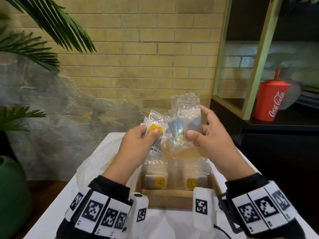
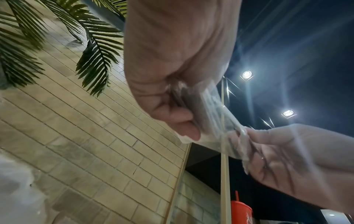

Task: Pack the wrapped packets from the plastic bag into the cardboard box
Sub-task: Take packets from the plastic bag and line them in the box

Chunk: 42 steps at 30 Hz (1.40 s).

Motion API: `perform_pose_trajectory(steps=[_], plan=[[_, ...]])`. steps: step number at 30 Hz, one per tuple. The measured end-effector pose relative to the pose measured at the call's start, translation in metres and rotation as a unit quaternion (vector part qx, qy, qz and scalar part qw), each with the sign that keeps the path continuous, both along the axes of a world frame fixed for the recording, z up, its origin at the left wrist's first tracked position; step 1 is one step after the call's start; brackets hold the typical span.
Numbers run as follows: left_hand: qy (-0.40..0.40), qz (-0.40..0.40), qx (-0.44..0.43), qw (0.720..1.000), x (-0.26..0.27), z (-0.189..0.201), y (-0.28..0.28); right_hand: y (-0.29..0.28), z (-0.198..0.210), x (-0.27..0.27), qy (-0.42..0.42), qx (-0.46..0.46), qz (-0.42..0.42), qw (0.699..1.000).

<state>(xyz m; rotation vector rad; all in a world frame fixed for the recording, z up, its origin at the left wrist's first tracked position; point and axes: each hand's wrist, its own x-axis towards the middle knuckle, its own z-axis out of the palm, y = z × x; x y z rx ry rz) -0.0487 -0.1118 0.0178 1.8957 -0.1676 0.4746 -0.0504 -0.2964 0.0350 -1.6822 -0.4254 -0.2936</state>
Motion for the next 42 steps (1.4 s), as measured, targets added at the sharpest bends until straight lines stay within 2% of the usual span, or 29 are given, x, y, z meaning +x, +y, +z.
perform_pose_trajectory(steps=[4, 8, 11, 15, 18, 21, 26, 28, 31, 35, 42], plan=[[0.037, -0.065, -0.048, 0.996, 0.002, 0.0, -0.001, -0.002, 0.002, -0.001, -0.01, -0.072, 0.003, 0.997], [0.115, -0.153, -0.119, 0.974, -0.002, 0.004, 0.001, -0.007, 0.006, -0.006, 0.01, -0.125, 0.039, 0.991], [0.14, -0.166, -0.085, 0.972, -0.005, 0.004, 0.0, -0.007, 0.004, -0.006, 0.001, -0.157, 0.029, 0.987], [0.152, -0.209, -0.02, 0.966, -0.007, 0.002, -0.002, -0.002, 0.001, -0.003, -0.035, -0.153, -0.006, 0.988], [0.167, -0.221, -0.021, 0.961, -0.009, 0.002, -0.004, 0.002, 0.0, -0.004, -0.042, -0.144, -0.014, 0.989], [0.166, -0.204, -0.042, 0.964, -0.009, 0.0, -0.005, 0.007, 0.0, -0.004, -0.045, -0.1, -0.047, 0.993], [0.126, -0.065, -0.079, 0.987, -0.002, 0.002, -0.003, 0.001, 0.002, -0.002, -0.052, -0.018, -0.152, 0.987], [0.11, -0.045, -0.11, 0.987, -0.002, 0.003, -0.004, -0.002, -0.001, 0.002, -0.044, -0.016, -0.163, 0.986], [0.095, -0.067, -0.146, 0.982, -0.009, 0.007, -0.013, 0.008, -0.007, 0.004, -0.009, -0.052, -0.141, 0.989], [0.107, -0.114, -0.137, 0.978, -0.015, 0.007, -0.027, 0.025, -0.011, 0.0, 0.025, -0.134, -0.096, 0.986], [0.116, -0.106, -0.16, 0.975, -0.018, 0.01, -0.028, 0.02, -0.01, 0.0, 0.037, -0.139, -0.09, 0.985]])
